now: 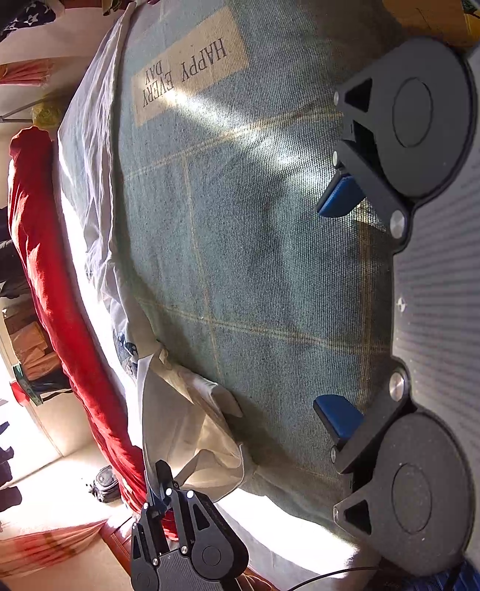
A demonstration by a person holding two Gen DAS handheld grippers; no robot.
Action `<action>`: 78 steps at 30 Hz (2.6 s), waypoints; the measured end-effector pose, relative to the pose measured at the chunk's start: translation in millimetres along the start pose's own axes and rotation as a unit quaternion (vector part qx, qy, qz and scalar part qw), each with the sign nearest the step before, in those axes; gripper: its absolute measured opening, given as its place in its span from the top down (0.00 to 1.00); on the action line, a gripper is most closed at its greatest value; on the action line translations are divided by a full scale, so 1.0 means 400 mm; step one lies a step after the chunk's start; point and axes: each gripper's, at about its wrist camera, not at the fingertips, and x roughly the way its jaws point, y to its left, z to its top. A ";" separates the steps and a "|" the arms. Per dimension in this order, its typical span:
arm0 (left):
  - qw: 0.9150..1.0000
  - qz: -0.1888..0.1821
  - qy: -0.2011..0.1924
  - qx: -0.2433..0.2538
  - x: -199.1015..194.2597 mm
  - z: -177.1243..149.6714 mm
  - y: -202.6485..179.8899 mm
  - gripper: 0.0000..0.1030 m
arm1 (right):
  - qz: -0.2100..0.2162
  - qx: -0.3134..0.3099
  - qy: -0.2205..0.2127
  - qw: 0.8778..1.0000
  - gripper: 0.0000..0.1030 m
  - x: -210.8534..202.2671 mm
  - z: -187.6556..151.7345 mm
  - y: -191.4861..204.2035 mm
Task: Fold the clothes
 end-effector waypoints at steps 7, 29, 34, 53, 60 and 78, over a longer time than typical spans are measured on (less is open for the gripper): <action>0.994 0.005 -0.001 0.108 0.075 0.084 -0.102 0.62 | -0.003 0.006 -0.001 1.000 0.00 -0.005 0.000 -0.017; 0.973 -0.020 0.020 0.230 0.072 0.113 -0.125 0.97 | 0.026 0.011 0.002 1.000 0.00 -0.001 -0.009 -0.023; 0.994 -0.014 -0.020 0.108 -0.003 0.143 0.001 1.00 | 0.029 0.007 -0.001 1.000 0.00 -0.008 -0.012 -0.012; 0.988 -0.123 -0.071 -0.056 -0.196 0.028 0.087 1.00 | 0.022 0.011 0.002 1.000 0.00 -0.009 -0.011 -0.005; 0.985 -0.166 -0.043 0.012 -0.204 -0.006 -0.064 0.97 | 0.019 0.008 0.007 1.000 0.00 -0.010 -0.011 0.001; 0.977 -0.158 -0.060 -0.128 -0.291 -0.078 -0.066 0.72 | 0.044 0.018 0.004 0.999 0.00 -0.027 -0.004 -0.012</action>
